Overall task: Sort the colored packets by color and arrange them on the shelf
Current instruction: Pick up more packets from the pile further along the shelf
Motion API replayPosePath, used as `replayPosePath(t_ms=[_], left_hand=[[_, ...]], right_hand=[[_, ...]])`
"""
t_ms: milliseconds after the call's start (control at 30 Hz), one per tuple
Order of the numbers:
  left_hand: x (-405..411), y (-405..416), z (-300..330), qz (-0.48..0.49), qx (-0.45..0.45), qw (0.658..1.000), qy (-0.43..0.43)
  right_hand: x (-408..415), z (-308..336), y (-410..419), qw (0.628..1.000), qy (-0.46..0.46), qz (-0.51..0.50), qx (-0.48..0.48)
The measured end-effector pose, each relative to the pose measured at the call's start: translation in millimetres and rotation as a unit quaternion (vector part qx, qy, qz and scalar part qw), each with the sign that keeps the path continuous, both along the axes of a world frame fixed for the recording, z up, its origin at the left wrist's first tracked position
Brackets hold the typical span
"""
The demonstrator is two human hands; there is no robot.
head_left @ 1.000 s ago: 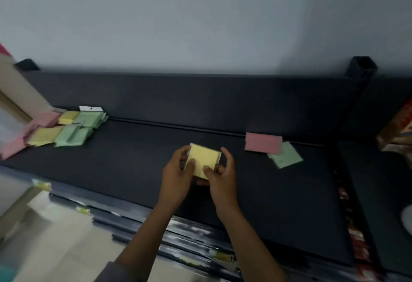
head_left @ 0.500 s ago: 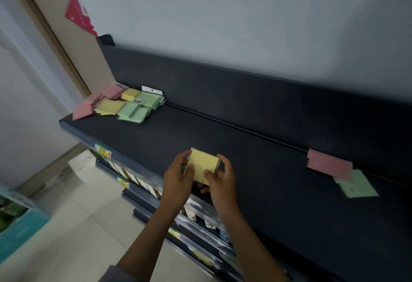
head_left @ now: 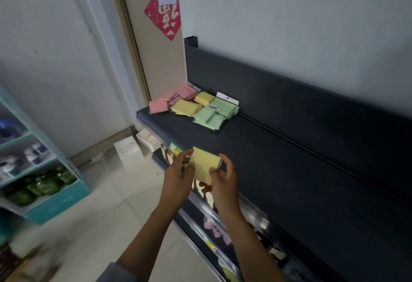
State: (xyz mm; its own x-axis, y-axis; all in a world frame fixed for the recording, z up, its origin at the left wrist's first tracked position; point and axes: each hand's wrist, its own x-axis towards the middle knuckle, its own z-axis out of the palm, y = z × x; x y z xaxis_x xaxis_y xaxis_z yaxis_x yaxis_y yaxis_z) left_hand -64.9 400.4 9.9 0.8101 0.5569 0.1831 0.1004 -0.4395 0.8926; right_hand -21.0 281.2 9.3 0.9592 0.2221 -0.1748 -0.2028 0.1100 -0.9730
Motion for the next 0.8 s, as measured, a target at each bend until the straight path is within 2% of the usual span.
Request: replayPosePath(t_ms=[500, 800], left_hand=[[-92, 201, 12, 0.106, 0.032, 0.993, 0.037], [-118, 254, 19, 0.191, 0.064, 0.979, 0.025]], right_hand=[[-58, 5, 207, 0.997, -0.035, 0.069, -0.019], [-77, 14, 272, 0.986, -0.083, 0.141, -0.035]])
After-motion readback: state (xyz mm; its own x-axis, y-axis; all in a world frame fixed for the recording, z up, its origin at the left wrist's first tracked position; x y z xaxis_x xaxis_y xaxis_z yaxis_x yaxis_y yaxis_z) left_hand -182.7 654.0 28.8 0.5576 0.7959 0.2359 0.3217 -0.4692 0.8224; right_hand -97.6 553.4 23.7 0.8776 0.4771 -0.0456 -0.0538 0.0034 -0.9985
